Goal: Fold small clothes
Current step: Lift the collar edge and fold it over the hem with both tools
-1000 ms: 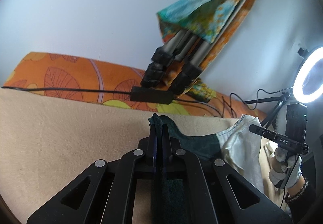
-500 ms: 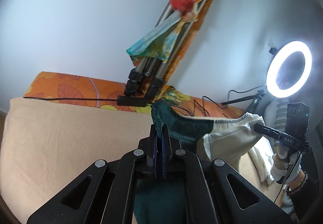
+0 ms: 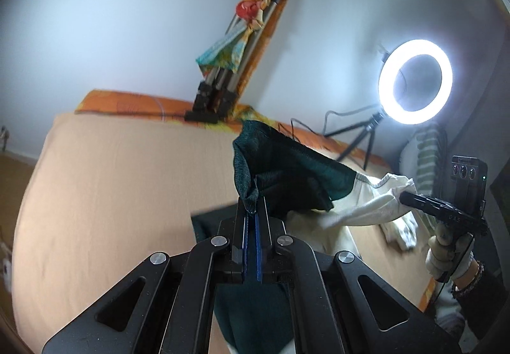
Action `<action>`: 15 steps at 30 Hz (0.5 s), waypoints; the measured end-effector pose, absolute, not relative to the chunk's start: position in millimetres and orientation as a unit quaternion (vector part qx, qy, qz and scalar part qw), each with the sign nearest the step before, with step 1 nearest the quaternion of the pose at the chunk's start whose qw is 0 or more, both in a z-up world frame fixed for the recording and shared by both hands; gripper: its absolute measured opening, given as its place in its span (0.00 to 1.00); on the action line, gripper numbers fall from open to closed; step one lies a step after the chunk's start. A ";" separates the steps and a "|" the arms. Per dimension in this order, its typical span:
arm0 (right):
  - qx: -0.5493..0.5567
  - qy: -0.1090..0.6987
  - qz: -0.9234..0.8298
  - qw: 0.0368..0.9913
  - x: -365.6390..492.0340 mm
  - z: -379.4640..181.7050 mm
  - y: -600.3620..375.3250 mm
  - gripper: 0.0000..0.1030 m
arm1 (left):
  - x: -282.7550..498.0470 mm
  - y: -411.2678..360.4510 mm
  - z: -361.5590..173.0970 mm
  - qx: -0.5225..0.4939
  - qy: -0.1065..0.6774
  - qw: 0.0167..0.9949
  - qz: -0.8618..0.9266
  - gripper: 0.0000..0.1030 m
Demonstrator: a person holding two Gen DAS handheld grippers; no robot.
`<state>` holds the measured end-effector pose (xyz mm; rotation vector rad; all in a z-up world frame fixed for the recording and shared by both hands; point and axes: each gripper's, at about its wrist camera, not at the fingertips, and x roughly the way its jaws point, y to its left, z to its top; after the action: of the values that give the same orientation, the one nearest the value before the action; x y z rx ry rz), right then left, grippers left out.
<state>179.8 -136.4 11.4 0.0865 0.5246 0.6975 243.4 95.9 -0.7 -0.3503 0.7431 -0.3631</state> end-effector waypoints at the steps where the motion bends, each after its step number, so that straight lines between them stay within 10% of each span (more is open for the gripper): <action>1: 0.039 0.255 0.338 0.905 171.5 6.7 -135.5 0.00 | 234.5 95.1 -2.5 -0.169 0.363 0.899 -0.177 0.02; 15: 0.007 0.287 0.350 0.892 114.8 -51.3 -158.6 0.00 | 155.2 79.0 -44.9 -0.140 0.408 0.884 -0.180 0.02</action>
<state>114.8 -158.6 -51.3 0.0136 0.5947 0.7270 155.2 79.0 -44.9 -0.2908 0.8490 -0.3741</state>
